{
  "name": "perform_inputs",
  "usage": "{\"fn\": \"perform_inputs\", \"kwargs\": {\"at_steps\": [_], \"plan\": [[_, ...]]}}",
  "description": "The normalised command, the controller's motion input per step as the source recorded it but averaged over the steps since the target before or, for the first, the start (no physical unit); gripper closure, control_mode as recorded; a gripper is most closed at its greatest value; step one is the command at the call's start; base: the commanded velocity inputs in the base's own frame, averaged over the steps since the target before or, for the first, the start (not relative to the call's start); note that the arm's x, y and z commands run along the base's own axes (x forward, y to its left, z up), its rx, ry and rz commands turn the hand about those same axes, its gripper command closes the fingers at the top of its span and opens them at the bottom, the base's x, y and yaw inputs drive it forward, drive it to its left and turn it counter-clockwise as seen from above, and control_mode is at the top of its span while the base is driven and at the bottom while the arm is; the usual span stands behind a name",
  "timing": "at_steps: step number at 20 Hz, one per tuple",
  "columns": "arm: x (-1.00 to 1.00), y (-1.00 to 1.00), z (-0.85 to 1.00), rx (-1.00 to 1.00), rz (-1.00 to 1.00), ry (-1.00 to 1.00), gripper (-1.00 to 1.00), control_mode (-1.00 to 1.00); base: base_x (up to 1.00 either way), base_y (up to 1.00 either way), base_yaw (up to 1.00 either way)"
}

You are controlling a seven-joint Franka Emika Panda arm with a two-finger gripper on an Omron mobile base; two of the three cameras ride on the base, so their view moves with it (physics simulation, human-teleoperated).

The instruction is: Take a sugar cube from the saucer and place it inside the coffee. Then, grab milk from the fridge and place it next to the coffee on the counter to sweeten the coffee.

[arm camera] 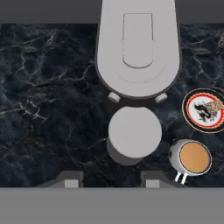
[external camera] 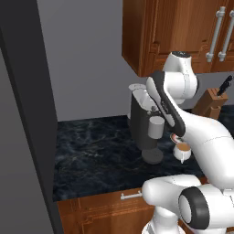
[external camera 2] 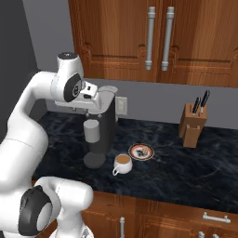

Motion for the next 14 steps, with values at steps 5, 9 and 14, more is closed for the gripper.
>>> {"fn": "perform_inputs", "kwargs": {"at_steps": [5, 9, 14], "plan": [[-0.3, -0.15, -0.02, 0.0, 0.0, -0.1, -1.0, -1.0, 0.0, 0.0, 0.0], [-0.52, -0.46, -0.01, 0.03, 0.08, -0.17, -1.0, -1.0, 0.0, 0.0, 0.0], [-0.4, -0.51, -0.04, 0.01, 0.2, -0.03, -1.0, -1.0, 0.0, 0.0, 0.0]]}}
